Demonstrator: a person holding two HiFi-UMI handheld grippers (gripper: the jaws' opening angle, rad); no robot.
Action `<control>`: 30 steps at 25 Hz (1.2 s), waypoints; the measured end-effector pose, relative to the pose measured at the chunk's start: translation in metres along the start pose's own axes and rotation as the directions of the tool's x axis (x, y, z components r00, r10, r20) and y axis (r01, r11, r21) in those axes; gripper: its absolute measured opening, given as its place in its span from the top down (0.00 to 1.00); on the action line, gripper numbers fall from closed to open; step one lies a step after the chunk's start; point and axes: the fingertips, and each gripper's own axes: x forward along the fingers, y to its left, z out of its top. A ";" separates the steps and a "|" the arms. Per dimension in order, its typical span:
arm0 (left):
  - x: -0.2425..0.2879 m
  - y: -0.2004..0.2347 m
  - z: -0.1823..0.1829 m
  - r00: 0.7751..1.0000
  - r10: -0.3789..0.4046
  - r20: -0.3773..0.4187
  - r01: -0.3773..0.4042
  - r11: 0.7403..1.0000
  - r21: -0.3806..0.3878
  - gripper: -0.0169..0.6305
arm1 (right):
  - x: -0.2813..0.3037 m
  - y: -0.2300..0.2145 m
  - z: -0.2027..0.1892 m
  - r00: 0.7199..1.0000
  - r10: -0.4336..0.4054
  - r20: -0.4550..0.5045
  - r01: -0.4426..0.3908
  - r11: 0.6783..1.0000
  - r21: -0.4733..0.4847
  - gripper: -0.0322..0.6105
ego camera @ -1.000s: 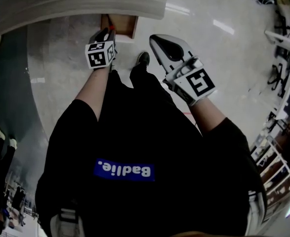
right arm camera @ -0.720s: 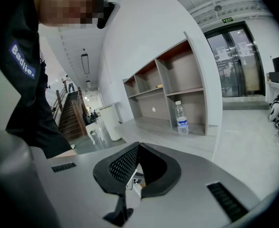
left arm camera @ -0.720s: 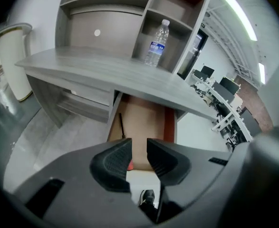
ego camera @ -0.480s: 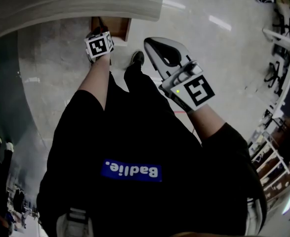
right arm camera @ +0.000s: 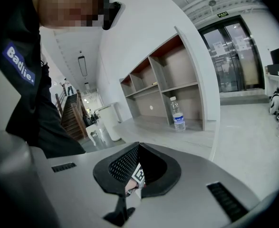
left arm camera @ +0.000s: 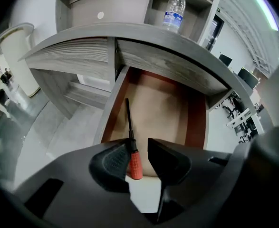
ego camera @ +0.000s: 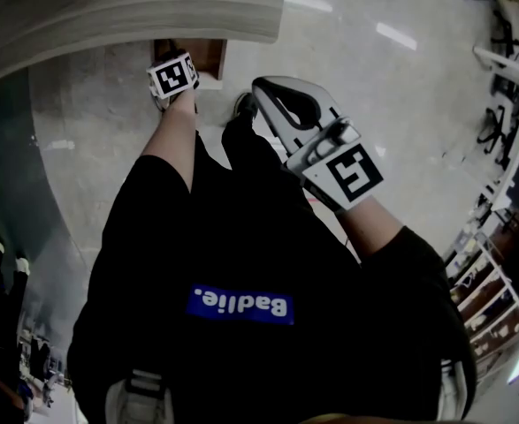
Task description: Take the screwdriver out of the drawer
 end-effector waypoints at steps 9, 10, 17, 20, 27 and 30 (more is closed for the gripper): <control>0.014 0.015 0.002 0.997 0.065 -0.041 -0.065 0.998 -0.005 0.81 | -0.015 -0.015 -0.006 1.000 -0.014 -0.028 0.014 1.000 0.013 0.91; 0.016 0.015 0.000 0.997 0.066 -0.051 -0.066 0.998 -0.008 0.81 | -0.017 -0.018 -0.007 0.999 -0.018 -0.029 0.019 1.000 0.015 0.91; 0.023 0.011 -0.007 0.994 0.063 -0.093 -0.063 0.998 0.000 0.81 | -0.026 -0.028 -0.012 0.998 -0.035 -0.054 0.037 0.999 0.023 0.91; 0.023 0.009 -0.001 0.996 0.045 -0.082 -0.045 0.999 0.010 0.81 | -0.030 -0.031 -0.015 0.996 -0.041 -0.074 0.042 0.999 0.018 0.91; 0.022 0.006 -0.008 0.985 0.047 -0.168 -0.046 0.999 0.006 0.81 | -0.042 -0.038 -0.025 0.990 -0.084 -0.116 0.087 0.996 0.023 0.91; 0.030 0.008 -0.015 0.979 0.061 -0.194 -0.058 0.998 0.019 0.80 | -0.043 -0.040 -0.028 0.990 -0.081 -0.119 0.085 0.996 0.028 0.91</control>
